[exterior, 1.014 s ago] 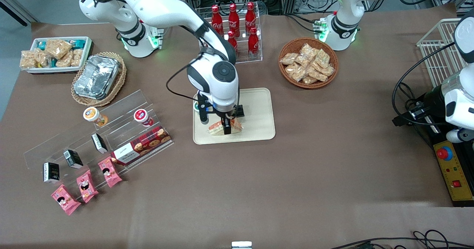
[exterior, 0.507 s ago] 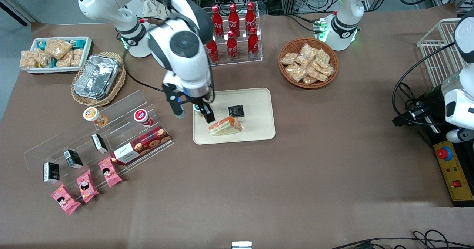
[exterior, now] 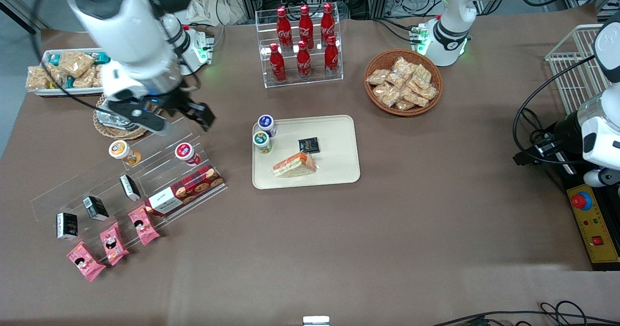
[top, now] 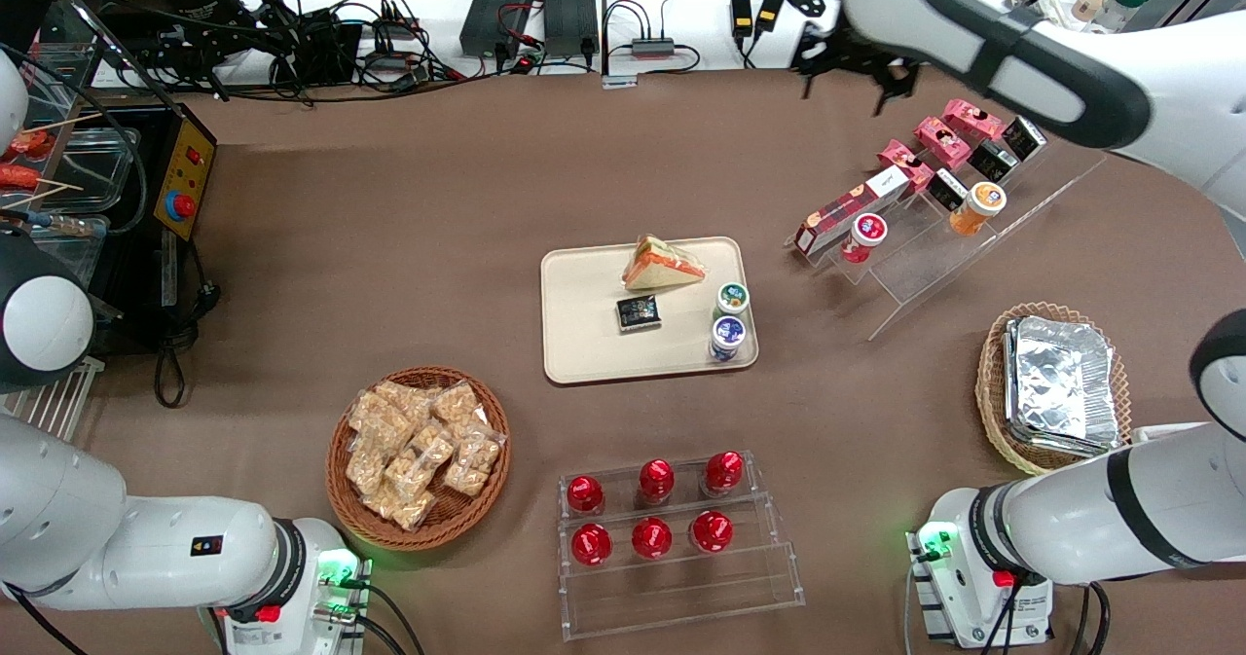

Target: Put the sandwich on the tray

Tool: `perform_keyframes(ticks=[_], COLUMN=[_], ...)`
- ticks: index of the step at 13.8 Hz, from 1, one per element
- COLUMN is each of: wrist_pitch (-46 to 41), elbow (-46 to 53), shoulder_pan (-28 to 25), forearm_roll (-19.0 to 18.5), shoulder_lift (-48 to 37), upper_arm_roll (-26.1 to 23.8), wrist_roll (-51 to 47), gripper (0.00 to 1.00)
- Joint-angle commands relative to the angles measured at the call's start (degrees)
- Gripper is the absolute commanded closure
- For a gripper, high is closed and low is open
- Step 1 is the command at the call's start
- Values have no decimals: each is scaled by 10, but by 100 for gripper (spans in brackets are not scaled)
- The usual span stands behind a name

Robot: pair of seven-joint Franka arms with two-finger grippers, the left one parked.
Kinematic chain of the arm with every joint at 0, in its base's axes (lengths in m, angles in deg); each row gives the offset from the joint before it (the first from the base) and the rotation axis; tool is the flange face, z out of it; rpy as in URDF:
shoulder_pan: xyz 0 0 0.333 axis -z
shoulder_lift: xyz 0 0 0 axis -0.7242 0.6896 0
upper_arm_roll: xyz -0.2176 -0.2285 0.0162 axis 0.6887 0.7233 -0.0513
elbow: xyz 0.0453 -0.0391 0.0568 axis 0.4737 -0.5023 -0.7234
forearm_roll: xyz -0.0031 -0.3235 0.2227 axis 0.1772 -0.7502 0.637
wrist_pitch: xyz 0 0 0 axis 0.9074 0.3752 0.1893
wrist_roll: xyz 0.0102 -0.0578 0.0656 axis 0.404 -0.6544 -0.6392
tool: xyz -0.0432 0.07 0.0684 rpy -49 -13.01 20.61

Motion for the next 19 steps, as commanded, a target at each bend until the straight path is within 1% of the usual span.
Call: perform_keyframes(ticks=[1, 3, 6, 7, 9, 11, 13, 14, 16, 18, 19], wrist_pitch=[13, 19, 29, 35, 44, 41, 41, 34, 21, 13, 7], elbow=[-52, -50, -46, -45, -39, -30, -17, -4, 3, 4, 5], shoulder_pan=[47, 49, 63, 72, 89, 105, 122, 124, 142, 141, 139], forearm_roll=[-3, -3, -3, -3, -3, 1, 7, 8, 8, 8, 8], shoulder_lift=[-44, -47, -45, -43, -32, -20, -8, -2, -2, -4, -5], upper_arm_roll=[-8, 40, 119, 138, 160, 159, 154, 143, 105, 100, 100], wrist_roll=[119, 194, 373, 434, 519, 518, 492, 473, 390, 331, 321], gripper=[0, 0, 0, 0, 0, 0, 0, 0, 0, 0, 0])
